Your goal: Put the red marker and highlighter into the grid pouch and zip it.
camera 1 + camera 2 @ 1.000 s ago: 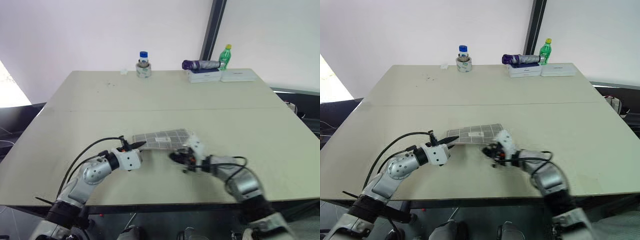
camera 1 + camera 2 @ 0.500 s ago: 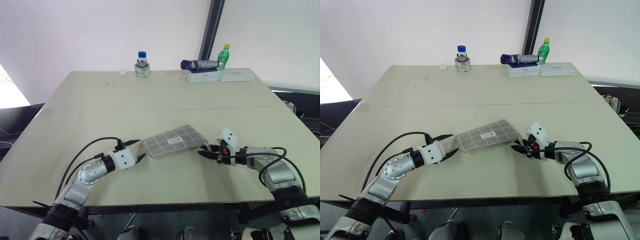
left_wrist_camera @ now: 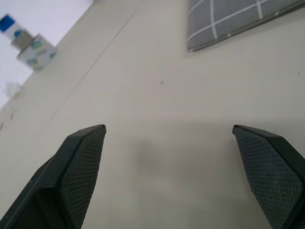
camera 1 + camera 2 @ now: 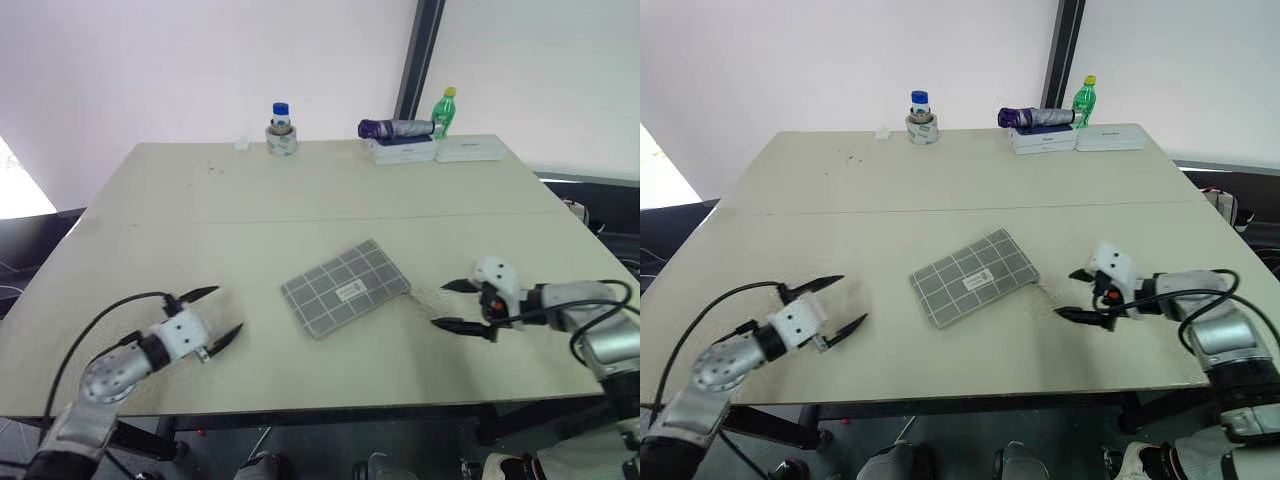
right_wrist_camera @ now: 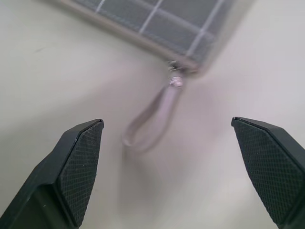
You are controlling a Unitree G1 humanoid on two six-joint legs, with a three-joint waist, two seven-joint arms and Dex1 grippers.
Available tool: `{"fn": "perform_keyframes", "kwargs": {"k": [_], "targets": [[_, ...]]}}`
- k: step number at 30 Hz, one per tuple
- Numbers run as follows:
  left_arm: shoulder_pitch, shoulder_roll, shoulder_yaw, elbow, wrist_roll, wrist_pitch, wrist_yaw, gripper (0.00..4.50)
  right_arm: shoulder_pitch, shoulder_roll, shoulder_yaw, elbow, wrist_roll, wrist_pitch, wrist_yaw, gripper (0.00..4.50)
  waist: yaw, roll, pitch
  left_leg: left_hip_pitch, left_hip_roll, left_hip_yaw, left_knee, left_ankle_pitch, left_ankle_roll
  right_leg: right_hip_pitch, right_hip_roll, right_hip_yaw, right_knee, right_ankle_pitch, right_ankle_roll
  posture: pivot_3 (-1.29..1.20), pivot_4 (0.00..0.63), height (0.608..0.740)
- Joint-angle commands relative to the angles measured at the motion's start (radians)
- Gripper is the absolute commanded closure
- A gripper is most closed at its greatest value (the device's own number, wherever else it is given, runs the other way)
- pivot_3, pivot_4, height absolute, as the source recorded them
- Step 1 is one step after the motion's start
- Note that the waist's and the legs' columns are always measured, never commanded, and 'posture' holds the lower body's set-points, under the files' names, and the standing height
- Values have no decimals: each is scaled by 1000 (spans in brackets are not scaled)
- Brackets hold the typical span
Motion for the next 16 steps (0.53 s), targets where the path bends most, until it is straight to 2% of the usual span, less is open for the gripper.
{"fn": "perform_keyframes", "kwargs": {"k": [1, 8, 16], "targets": [[94, 3, 149, -117, -223, 125, -38, 0, 3, 43, -124, 23, 105, -35, 9, 41, 0, 0, 0, 0, 0, 0, 0, 0, 0, 0, 0, 0, 0, 0, 0, 0, 150, 740], [225, 49, 381, -119, -353, 271, -78, 0, 106, -6, -190, 119, 63, -168, 22, 41, 7, 0, 0, 0, -1, -1, 2, -1, 1, 1, -1, -1, -1, 0, 0, 0, 150, 740], [209, 76, 434, -48, -322, 258, -130, 0, 107, 33, -167, 93, 54, -191, 2, 41, 1, 0, 0, 2, 0, -1, 1, -2, -1, -1, -1, -1, -2, 0, -1, 0, 150, 740]]}}
